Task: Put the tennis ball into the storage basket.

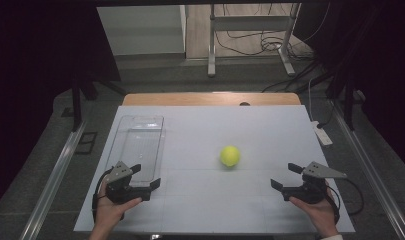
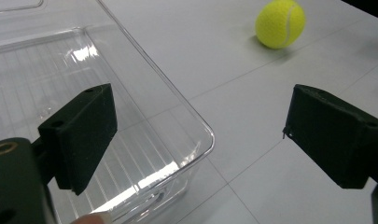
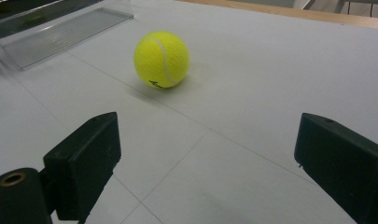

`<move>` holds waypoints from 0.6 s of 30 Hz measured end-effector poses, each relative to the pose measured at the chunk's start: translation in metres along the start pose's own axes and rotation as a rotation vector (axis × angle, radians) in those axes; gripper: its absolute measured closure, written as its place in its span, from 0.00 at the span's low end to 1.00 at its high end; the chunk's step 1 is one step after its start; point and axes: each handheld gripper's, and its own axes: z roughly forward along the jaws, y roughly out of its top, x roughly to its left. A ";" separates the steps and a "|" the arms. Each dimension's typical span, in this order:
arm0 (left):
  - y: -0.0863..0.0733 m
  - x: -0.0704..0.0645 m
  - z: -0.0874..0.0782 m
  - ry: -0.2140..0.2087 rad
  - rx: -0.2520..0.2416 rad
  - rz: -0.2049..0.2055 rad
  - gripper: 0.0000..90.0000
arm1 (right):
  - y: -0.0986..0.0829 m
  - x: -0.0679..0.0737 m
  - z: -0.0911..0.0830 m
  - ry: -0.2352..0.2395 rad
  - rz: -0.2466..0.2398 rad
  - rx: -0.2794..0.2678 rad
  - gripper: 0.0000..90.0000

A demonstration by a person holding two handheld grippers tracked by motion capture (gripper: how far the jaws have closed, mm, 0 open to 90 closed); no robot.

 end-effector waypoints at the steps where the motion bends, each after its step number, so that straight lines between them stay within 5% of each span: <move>1: 0.000 0.000 0.000 0.000 -0.004 -0.004 0.11 | 0.000 0.000 0.000 0.000 -0.002 0.006 0.08; 18: -0.001 -0.001 0.005 -0.007 0.000 0.003 0.11 | -0.004 -0.005 -0.002 0.001 0.020 0.015 0.09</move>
